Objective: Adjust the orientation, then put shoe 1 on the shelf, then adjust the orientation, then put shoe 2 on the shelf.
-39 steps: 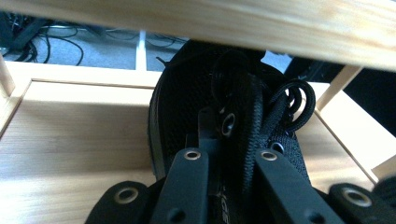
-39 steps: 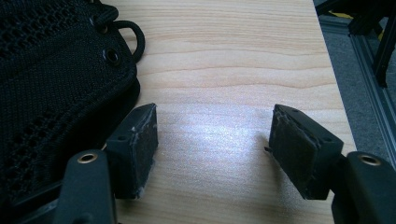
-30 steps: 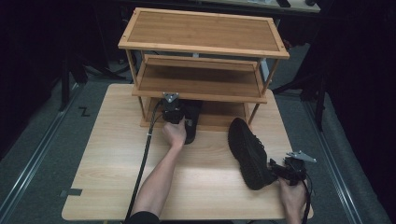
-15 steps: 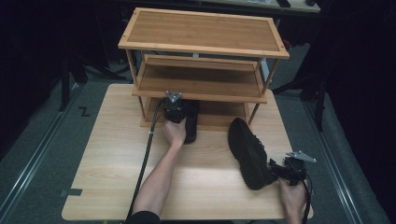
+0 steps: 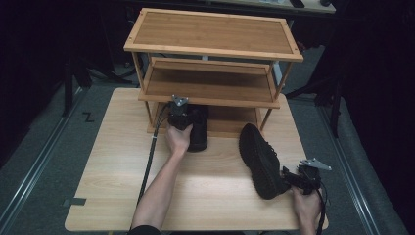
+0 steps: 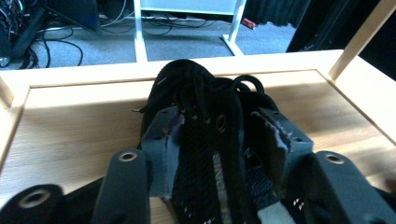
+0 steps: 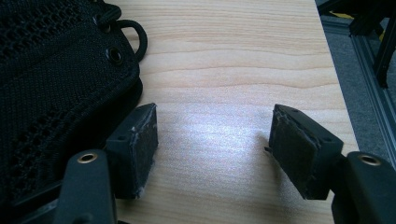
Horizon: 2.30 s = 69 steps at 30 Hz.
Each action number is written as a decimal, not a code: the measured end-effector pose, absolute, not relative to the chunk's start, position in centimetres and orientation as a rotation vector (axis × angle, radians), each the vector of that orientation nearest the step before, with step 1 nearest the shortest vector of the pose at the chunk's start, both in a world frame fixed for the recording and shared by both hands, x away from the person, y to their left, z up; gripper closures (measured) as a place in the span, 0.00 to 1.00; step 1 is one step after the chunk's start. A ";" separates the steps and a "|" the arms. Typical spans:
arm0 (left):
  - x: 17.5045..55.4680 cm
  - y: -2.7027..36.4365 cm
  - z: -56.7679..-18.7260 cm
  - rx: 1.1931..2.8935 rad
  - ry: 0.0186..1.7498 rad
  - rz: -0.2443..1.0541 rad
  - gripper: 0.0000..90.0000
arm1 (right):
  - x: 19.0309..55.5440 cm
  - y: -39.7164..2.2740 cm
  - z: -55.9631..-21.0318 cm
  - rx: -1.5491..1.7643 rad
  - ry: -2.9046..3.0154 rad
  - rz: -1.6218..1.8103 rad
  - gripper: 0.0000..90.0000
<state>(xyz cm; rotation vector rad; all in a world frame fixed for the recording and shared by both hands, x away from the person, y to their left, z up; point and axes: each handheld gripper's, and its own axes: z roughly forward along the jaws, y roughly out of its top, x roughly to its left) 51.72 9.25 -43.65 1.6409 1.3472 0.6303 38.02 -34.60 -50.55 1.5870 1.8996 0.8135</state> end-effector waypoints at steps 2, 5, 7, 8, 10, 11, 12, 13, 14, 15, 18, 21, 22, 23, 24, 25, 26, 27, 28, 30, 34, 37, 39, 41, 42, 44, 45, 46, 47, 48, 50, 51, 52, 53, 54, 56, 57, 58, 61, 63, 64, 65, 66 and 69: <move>51.5 9.6 -43.5 1.659 1.336 0.641 0.53 | 38.0 -34.6 -50.5 1.590 1.898 0.814 0.36; 51.0 9.9 -43.3 1.675 1.314 0.654 0.51 | 38.0 -34.6 -50.5 1.590 1.898 0.814 0.36; 50.6 10.3 -43.2 1.663 1.307 0.643 0.49 | 38.0 -34.6 -50.6 1.589 1.898 0.814 0.36; 50.4 10.5 -43.2 1.658 1.304 0.639 0.49 | 38.0 -34.6 -50.6 1.589 1.898 0.814 0.36; 49.7 11.1 -43.1 1.670 1.294 0.630 0.48 | 38.0 -34.6 -50.6 1.588 1.898 0.813 0.36; 49.7 11.1 -43.1 1.670 1.294 0.630 0.48 | 38.0 -34.6 -50.6 1.588 1.898 0.813 0.36; 49.4 11.5 -43.0 1.681 1.292 0.623 0.47 | 38.0 -34.6 -50.6 1.589 1.898 0.813 0.36; 49.4 11.5 -43.0 1.681 1.292 0.623 0.47 | 38.0 -34.6 -50.6 1.589 1.898 0.813 0.36; 49.2 11.6 -43.0 1.679 1.285 0.624 0.47 | 38.0 -34.6 -50.6 1.589 1.898 0.813 0.36; 48.9 11.8 -42.9 1.679 1.280 0.630 0.47 | 38.0 -34.6 -50.6 1.588 1.898 0.813 0.36; 48.2 12.4 -42.8 1.684 1.273 0.635 0.47 | 38.0 -34.6 -50.6 1.589 1.898 0.813 0.36; 47.6 12.9 -42.8 1.704 1.263 0.634 0.47 | 38.0 -34.6 -50.5 1.590 1.898 0.813 0.36; 47.2 13.1 -42.9 1.706 1.255 0.636 0.47 | 38.1 -34.6 -50.5 1.590 1.898 0.815 0.36; 46.9 13.2 -43.0 1.710 1.249 0.637 0.47 | 38.1 -34.6 -50.5 1.590 1.900 0.817 0.36; 46.7 13.4 -43.0 1.713 1.247 0.636 0.47 | 38.1 -34.6 -50.5 1.591 1.900 0.819 0.36; 46.4 13.6 -43.1 1.718 1.245 0.636 0.47 | 38.1 -34.6 -50.5 1.590 1.900 0.819 0.36; 46.1 13.8 -43.2 1.721 1.245 0.635 0.46 | 38.1 -34.6 -50.5 1.589 1.901 0.819 0.36; 45.7 14.0 -43.4 1.721 1.245 0.633 0.46 | 38.1 -34.6 -50.5 1.589 1.902 0.819 0.36; 45.3 14.3 -43.5 1.726 1.247 0.631 0.46 | 38.1 -34.6 -50.5 1.589 1.901 0.818 0.36; 44.6 14.8 -43.8 1.735 1.248 0.630 0.46 | 38.1 -34.6 -50.5 1.589 1.901 0.819 0.36; 42.3 16.6 -45.0 1.767 1.272 0.617 0.45 | 38.0 -34.6 -50.5 1.587 1.904 0.820 0.36; 41.3 17.5 -45.5 1.773 1.289 0.605 0.45 | 38.0 -34.6 -50.5 1.577 1.911 0.816 0.36; 40.3 18.3 -46.0 1.780 1.306 0.594 0.44 | 38.0 -34.6 -50.5 1.575 1.911 0.816 0.36; 39.2 18.9 -46.7 1.793 1.322 0.596 0.44 | 38.0 -34.6 -50.5 1.576 1.910 0.819 0.36; 38.8 19.3 -47.1 1.802 1.332 0.601 0.44 | 38.1 -34.6 -50.5 1.577 1.910 0.820 0.36; 37.5 20.1 -48.2 1.834 1.373 0.609 0.43 | 38.0 -34.7 -50.5 1.576 1.914 0.824 0.36; 37.5 20.1 -48.2 1.834 1.373 0.609 0.43 | 38.0 -34.7 -50.5 1.576 1.914 0.824 0.36; 37.0 20.5 -48.7 1.845 1.387 0.624 0.43 | 38.0 -34.7 -50.5 1.561 1.918 0.826 0.36; 36.7 20.6 -48.9 1.847 1.397 0.632 0.43 | 37.8 -34.6 -50.4 1.525 1.913 0.839 0.36; 36.5 20.8 -49.1 1.852 1.406 0.636 0.43 | 37.7 -34.6 -50.3 1.510 1.909 0.849 0.36; 36.1 21.2 -49.6 1.856 1.428 0.633 0.43 | 37.5 -34.7 -50.1 1.503 1.917 0.887 0.35; 35.9 21.4 -49.9 1.861 1.438 0.634 0.42 | 37.4 -34.8 -50.0 1.504 1.923 0.903 0.35; 35.8 21.5 -50.1 1.865 1.444 0.641 0.42 | 37.3 -34.8 -49.9 1.496 1.934 0.909 0.34; 35.7 21.6 -50.3 1.872 1.449 0.649 0.42 | 37.2 -34.8 -49.9 1.492 1.948 0.903 0.34; 35.6 21.7 -50.8 1.883 1.460 0.661 0.42 | 36.9 -34.9 -49.9 1.485 1.973 0.886 0.34; 35.4 21.7 -51.2 1.881 1.462 0.666 0.41 | 36.6 -35.3 -50.0 1.485 1.964 0.885 0.34; 35.4 21.7 -51.2 1.881 1.462 0.666 0.41 | 36.6 -35.3 -50.0 1.485 1.964 0.885 0.34; 35.4 21.8 -51.3 1.872 1.470 0.660 0.40 | 36.2 -35.9 -49.9 1.497 1.940 0.890 0.34; 35.3 21.8 -51.3 1.870 1.471 0.661 0.40 | 35.8 -36.5 -49.7 1.505 1.923 0.899 0.35; 35.3 21.8 -51.3 1.872 1.472 0.660 0.39 | 35.4 -37.0 -49.6 1.509 1.921 0.895 0.35; 35.3 21.8 -51.3 1.872 1.472 0.659 0.39 | 35.1 -37.5 -49.7 1.507 1.923 0.885 0.35; 35.3 21.8 -51.3 1.872 1.472 0.659 0.39 | 35.1 -37.5 -49.7 1.507 1.923 0.885 0.35; 35.3 21.8 -51.3 1.869 1.474 0.658 0.38 | 34.9 -37.9 -49.9 1.522 1.925 0.873 0.34; 35.3 21.9 -51.3 1.868 1.477 0.658 0.38 | 34.8 -38.2 -50.1 1.538 1.917 0.876 0.34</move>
